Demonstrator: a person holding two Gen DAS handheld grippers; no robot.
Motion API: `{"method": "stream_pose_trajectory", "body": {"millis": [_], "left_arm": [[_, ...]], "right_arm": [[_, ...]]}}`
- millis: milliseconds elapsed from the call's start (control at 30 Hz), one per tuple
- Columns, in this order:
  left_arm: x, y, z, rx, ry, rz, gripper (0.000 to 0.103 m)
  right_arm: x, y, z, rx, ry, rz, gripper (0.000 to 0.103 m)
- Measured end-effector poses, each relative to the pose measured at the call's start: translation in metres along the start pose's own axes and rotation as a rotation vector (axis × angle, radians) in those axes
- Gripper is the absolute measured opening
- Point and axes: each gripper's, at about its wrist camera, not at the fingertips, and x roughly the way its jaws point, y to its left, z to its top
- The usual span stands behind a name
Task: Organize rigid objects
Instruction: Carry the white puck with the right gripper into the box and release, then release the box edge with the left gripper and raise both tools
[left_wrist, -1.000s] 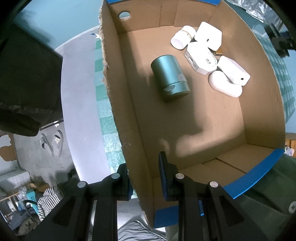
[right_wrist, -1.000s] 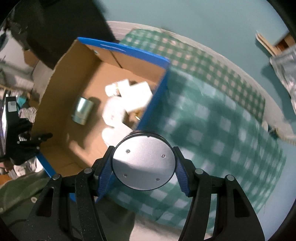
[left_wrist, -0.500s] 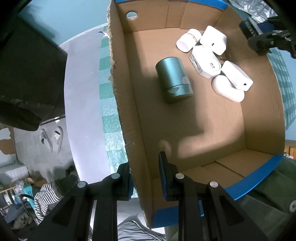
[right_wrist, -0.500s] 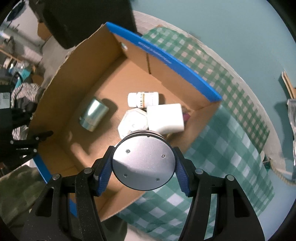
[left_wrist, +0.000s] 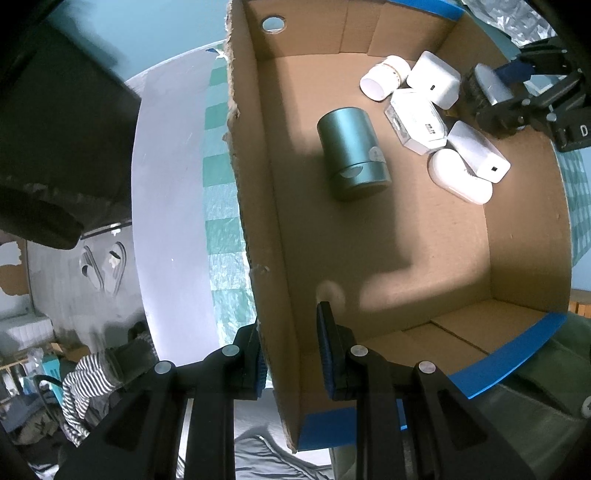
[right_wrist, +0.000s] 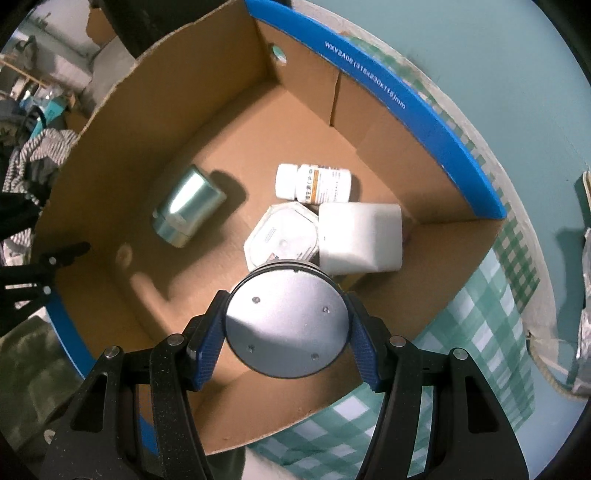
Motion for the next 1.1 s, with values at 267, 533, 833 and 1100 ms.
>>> {"method": "stream_pose_trajectory", "body": {"millis": [267, 533, 833, 1100], "left_arm": [[0.000, 0.000, 0.001, -0.018, -0.005, 0.008, 0.022], [-0.021, 0.004, 0.012, -0.057, -0.055, 0.044, 0.029], [-0.089, -0.001, 0.039, -0.069, -0.210, 0.121, 0.076], [-0.159, -0.014, 0.069, -0.067, -0.375, 0.150, 0.089]], "right_arm": [[-0.015, -0.004, -0.006, 0.012, -0.033, -0.004, 0.067], [-0.061, -0.021, -0.021, 0.135, -0.151, -0.014, 0.071], [-0.142, -0.053, -0.050, 0.377, -0.382, -0.067, 0.071], [-0.192, -0.073, -0.076, 0.507, -0.497, -0.122, 0.072]]}}
